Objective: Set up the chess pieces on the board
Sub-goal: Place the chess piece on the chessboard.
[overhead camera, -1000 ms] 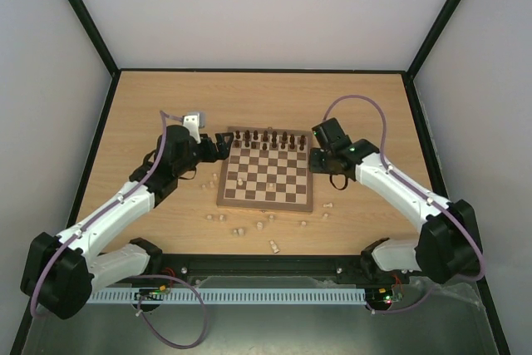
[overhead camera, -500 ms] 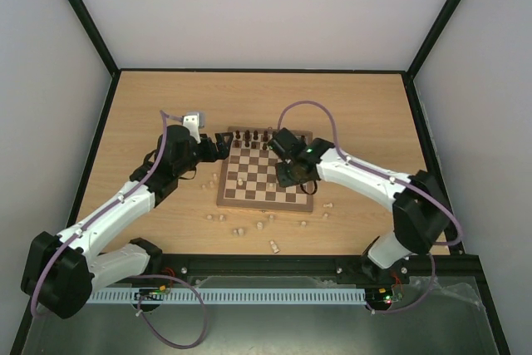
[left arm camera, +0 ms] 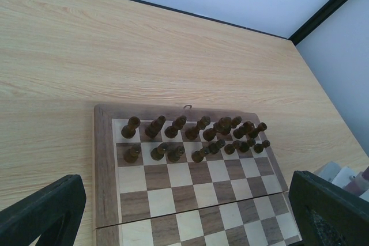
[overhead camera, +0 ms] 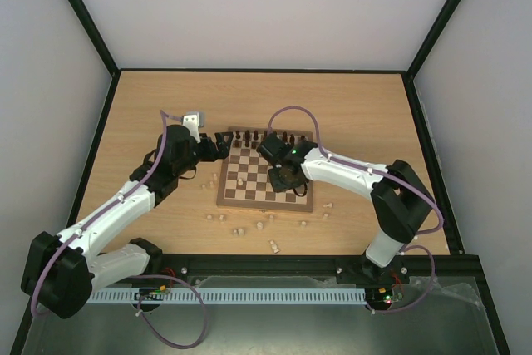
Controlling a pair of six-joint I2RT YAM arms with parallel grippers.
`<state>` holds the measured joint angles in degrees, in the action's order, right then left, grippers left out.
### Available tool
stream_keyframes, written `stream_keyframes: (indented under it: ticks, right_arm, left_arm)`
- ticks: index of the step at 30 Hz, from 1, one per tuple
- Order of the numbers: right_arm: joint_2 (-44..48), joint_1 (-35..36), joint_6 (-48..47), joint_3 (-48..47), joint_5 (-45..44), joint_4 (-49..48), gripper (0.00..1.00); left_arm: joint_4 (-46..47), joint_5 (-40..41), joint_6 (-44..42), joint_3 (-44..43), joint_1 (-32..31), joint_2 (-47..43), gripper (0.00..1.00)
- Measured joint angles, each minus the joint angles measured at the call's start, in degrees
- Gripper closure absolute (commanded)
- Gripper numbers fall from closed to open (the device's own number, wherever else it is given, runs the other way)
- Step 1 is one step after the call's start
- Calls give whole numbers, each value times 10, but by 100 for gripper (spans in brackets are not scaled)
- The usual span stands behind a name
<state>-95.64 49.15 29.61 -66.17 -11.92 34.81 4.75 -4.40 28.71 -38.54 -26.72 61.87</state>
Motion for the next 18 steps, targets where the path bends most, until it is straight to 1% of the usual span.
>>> stream_keyframes:
  ticks: [18]
  right_arm:
    - [-21,7,2,0,3,-27,98]
  left_arm:
    - [0,4,0,0,0,0,0]
